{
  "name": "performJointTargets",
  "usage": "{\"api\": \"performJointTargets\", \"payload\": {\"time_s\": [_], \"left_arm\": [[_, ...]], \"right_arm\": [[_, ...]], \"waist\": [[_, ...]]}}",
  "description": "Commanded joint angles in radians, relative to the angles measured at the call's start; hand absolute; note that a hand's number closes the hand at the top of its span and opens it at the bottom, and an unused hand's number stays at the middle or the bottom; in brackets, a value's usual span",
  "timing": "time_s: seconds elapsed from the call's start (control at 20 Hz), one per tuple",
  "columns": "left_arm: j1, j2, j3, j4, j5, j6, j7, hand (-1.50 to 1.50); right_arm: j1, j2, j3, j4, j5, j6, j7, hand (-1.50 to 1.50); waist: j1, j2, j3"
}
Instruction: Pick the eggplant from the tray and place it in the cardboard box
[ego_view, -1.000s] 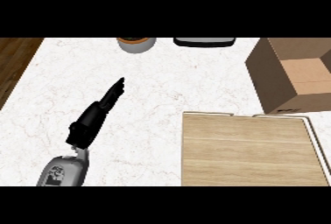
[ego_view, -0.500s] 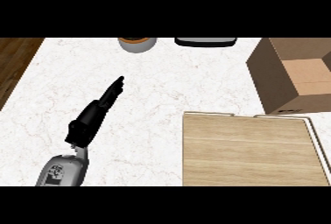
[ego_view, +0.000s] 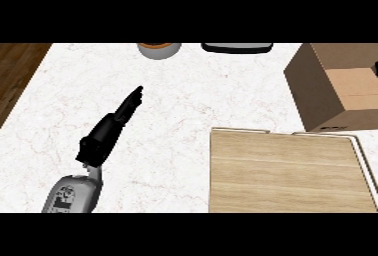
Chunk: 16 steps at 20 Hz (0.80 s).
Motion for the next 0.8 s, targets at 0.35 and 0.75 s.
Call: {"api": "performJointTargets", "payload": {"time_s": [0.35, 0.75], "left_arm": [[-0.015, -0.001, -0.005, 0.012, -0.002, -0.012, -0.01, 0.0], [0.002, -0.006, -0.001, 0.017, -0.01, 0.004, -0.029, 0.0]], "right_arm": [[-0.103, 0.023, -0.074, 0.385, -0.03, 0.059, -0.087, -1.5], [-0.136, 0.004, -0.323, 0.426, -0.287, 0.156, -0.184, -1.5]], "waist": [[0.019, 0.012, 0.003], [0.0, 0.007, 0.004]]}}
